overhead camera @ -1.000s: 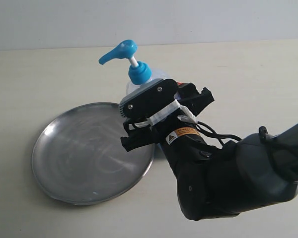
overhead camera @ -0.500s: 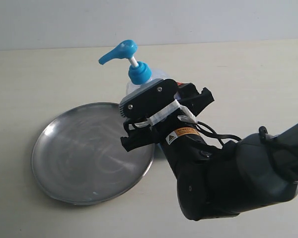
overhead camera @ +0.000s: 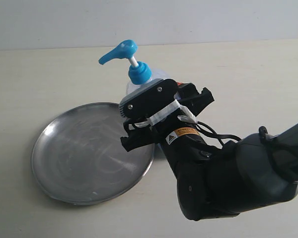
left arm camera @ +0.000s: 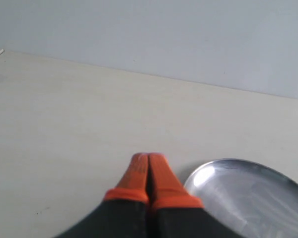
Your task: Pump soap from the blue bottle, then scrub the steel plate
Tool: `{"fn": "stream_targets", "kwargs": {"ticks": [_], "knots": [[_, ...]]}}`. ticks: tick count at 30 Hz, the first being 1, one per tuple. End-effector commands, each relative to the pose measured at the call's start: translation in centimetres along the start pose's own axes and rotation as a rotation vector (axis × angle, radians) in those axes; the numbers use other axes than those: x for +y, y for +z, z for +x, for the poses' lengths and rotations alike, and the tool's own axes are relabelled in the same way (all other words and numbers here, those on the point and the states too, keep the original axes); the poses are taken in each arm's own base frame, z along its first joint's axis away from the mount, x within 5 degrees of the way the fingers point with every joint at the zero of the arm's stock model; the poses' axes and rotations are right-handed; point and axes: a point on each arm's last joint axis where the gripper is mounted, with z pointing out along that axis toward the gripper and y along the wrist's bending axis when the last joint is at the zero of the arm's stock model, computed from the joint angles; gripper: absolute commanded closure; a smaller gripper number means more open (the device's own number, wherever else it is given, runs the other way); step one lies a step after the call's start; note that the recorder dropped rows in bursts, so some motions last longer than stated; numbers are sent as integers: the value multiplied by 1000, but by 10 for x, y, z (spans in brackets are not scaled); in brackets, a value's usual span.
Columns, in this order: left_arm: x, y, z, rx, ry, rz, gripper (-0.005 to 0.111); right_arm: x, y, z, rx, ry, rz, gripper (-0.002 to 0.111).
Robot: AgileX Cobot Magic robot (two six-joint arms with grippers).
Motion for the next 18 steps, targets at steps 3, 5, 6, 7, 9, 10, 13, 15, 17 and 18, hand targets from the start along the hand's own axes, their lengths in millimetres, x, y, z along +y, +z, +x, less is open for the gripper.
{"fn": "stream_targets", "kwargs": {"ticks": [3,5,6,7,9,10,13,15,17,18], "knots": [[-5,0,-27,-27,-1,4,107,1,0,-5,-35,-5,-4,108],[-6,1,-34,-29,-1,4,107,1,0,-5,-35,-5,-4,108],[-7,2,-38,-29,-1,4,107,1,0,-5,-35,-5,-4,108],[-7,3,-41,-27,-1,4,107,1,0,-5,-33,-5,-6,108],[-8,5,-48,-23,0,3,107,1,0,-5,-33,-5,-6,108],[-9,6,-50,-22,0,3,107,1,0,-5,-33,-5,-6,108],[-11,9,-60,-22,0,3,107,1,0,-5,-33,-5,-6,108],[-12,10,-67,-29,-1,4,107,1,0,-5,-33,-3,-6,108],[-13,9,-74,-47,-1,8,107,1,0,-5,-33,-3,-6,108],[-14,8,-77,-54,-2,9,107,1,0,-5,-33,-3,-6,108]]}}
